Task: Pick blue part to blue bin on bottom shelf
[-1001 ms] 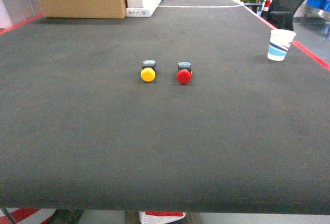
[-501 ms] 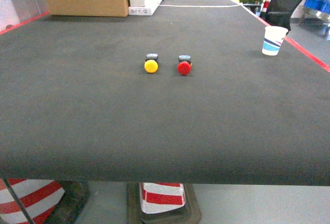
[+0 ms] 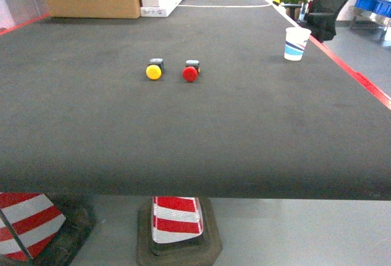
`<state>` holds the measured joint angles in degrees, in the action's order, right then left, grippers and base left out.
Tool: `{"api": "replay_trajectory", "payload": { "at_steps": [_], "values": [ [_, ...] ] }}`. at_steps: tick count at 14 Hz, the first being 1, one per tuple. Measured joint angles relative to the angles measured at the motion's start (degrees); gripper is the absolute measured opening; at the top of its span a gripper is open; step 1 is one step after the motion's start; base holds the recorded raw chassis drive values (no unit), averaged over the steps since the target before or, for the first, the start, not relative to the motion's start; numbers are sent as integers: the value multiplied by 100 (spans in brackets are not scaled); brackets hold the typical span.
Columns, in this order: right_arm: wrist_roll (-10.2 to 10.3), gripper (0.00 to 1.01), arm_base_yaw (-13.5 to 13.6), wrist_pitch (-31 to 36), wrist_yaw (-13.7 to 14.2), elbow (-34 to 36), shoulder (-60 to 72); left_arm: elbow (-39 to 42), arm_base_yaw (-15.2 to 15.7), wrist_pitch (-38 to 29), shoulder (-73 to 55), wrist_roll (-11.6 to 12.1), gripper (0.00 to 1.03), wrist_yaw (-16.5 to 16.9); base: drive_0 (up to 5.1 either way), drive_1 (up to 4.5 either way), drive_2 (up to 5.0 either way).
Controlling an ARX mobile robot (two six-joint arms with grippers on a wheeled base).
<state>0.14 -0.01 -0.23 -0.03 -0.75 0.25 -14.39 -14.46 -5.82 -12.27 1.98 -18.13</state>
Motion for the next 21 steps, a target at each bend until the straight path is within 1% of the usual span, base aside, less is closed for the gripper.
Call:
{"api": "replay_trajectory", "payload": {
  "at_steps": [3, 9, 21],
  "values": [
    [0, 98, 0, -4, 11, 0, 0, 0, 4, -42, 2, 2, 45, 50, 0, 0, 0],
    [0, 98, 0, -7, 7, 0, 0, 0, 0, -22, 9, 2, 45, 15, 5, 5, 5],
    [0, 98, 0, -9, 2, 0, 0, 0, 4, -22, 13, 2, 45, 13, -165, -165, -165]
  ]
}}
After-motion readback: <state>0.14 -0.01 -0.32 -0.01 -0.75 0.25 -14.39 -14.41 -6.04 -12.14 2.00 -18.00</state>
